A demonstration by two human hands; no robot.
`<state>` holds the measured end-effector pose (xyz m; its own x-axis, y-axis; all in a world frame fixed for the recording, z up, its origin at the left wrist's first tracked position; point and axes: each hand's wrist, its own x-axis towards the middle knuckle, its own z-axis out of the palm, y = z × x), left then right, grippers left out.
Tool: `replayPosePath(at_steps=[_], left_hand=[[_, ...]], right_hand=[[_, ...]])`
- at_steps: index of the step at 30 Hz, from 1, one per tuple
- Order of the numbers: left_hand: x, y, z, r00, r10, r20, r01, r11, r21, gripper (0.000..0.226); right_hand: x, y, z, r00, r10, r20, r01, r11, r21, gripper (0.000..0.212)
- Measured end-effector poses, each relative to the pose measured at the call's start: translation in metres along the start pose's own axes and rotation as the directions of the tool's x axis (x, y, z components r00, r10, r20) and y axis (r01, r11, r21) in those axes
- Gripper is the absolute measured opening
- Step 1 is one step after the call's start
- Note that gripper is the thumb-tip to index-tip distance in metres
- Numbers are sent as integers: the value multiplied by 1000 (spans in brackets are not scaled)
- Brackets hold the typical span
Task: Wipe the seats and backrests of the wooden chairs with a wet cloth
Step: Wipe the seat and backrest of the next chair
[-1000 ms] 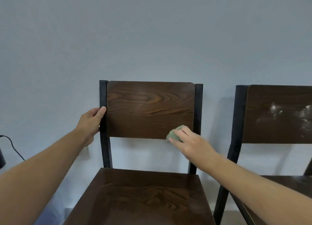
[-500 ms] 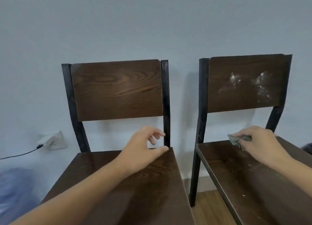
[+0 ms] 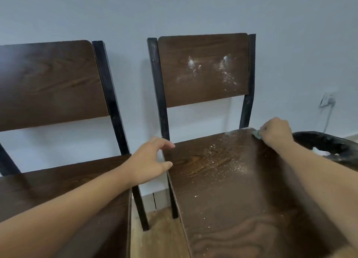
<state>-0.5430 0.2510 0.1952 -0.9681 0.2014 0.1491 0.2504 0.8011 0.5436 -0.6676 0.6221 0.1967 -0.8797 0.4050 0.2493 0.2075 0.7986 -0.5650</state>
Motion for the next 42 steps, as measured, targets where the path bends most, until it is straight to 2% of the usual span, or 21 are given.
replayPosePath(at_steps=[5, 9, 17, 22, 28, 37, 42], left_hand=[[-5, -3, -1, 998, -43, 38, 41, 998, 39, 46], [2, 3, 0, 998, -61, 15, 61, 998, 10, 46], [-2, 7, 13, 995, -98, 27, 98, 995, -25, 44], [-5, 12, 9, 992, -108, 62, 114, 988, -105, 50], [-21, 6, -3, 993, -78, 93, 89, 988, -123, 55], [-41, 10, 0, 992, -17, 127, 33, 992, -122, 56], [-49, 14, -2, 988, 20, 152, 0, 991, -131, 54]], right_hand=[[-14, -50, 44, 980, -168, 109, 172, 985, -30, 20], [-25, -59, 48, 966, -214, 147, 228, 970, -85, 19], [-84, -78, 42, 859, -419, 295, 427, 903, 41, 24], [-124, -87, 29, 786, -477, 394, 486, 870, 84, 29], [-187, -89, -1, 671, -551, 496, 585, 805, 102, 32], [-249, -78, -26, 617, -633, 468, 659, 740, 131, 32], [-274, -78, -41, 544, -656, 523, 706, 695, 137, 29]])
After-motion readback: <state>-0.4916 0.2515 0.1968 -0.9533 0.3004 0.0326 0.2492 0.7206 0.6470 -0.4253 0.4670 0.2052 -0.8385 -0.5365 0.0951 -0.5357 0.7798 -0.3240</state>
